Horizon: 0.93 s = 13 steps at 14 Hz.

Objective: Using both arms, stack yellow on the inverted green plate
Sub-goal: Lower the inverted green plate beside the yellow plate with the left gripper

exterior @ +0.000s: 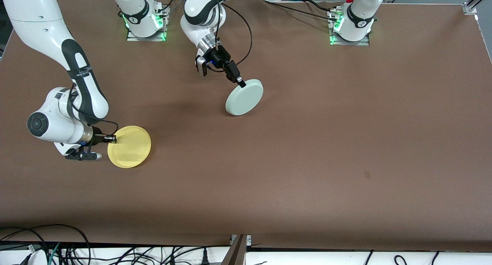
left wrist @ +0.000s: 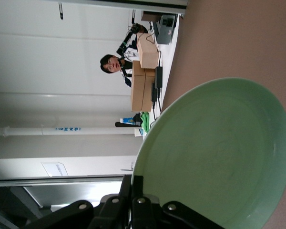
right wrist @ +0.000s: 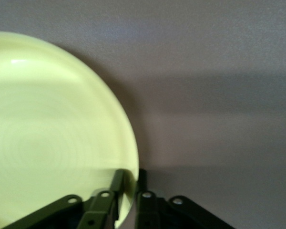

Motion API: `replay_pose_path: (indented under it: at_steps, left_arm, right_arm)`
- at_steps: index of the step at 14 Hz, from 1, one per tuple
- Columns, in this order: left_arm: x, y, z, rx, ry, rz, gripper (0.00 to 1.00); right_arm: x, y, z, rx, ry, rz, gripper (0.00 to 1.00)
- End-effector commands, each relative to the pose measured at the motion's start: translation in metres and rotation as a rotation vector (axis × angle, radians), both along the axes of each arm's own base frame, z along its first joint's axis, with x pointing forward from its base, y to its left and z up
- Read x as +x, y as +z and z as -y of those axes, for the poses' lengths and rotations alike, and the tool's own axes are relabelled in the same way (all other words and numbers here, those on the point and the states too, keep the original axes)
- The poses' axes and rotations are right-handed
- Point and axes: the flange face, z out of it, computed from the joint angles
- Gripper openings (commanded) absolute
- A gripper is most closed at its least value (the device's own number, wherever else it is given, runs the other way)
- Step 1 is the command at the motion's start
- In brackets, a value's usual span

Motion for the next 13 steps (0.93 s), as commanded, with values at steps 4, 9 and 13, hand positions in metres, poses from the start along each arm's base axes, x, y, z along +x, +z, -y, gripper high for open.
replay_pose_path:
  at_steps: [4, 9, 13]
  left_arm:
    - [-0.005, 0.005, 0.014, 0.016, -0.034, 0.032, 1.00]
    - [-0.036, 0.001, 0.020, -0.218, 0.055, 0.068, 1.00]
    - [-0.051, -0.006, 0.021, -0.561, 0.288, 0.090, 1.00]
  right_arm:
    - [0.000, 0.010, -0.002, 0.043, 0.016, -0.051, 0.00]
    - [0.017, 0.059, -0.013, 0.127, 0.106, -0.163, 0.00]
    - [0.022, 0.077, -0.016, 0.141, 0.119, -0.190, 0.00]
